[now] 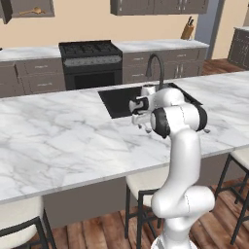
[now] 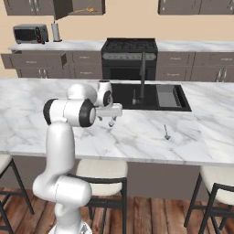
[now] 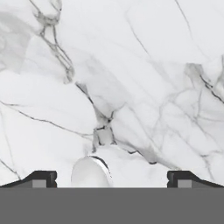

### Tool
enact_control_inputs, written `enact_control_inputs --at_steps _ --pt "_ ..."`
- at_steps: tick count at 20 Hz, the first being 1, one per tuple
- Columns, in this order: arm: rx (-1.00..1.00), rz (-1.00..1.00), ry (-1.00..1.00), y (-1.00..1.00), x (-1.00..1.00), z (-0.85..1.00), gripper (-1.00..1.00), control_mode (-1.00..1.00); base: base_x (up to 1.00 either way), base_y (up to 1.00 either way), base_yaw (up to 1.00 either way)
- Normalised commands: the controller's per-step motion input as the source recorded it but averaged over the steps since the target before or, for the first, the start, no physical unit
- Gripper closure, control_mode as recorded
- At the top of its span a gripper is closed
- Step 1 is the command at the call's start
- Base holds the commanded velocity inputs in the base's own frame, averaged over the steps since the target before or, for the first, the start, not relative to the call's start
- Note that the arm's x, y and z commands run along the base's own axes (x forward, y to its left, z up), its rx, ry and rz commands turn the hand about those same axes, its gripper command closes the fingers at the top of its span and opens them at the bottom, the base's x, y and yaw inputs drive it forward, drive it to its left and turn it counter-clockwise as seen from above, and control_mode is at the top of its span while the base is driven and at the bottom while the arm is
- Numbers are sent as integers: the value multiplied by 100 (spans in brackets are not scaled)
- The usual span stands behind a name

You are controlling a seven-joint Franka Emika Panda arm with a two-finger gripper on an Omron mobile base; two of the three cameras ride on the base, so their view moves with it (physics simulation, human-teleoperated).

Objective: Organize the utensils by type. Pick up the wooden spoons from the counter and place them in the open cabinet. Then pick up the metallic utensils from the counter and place them in the open drawer.

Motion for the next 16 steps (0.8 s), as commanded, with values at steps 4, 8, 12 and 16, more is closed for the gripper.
enact_control_inputs --at_steps 4,8,12,16 --pt "0 0 -1 -3 28 -35 -100 -100 0 0 0" --pt "0 0 -3 -3 13 -33 -100 -100 0 0 0" --pt "0 0 -6 -2 5 -31 -100 -100 0 0 0" --pt "0 0 -9 -1 0 -32 -100 -100 0 0 0"
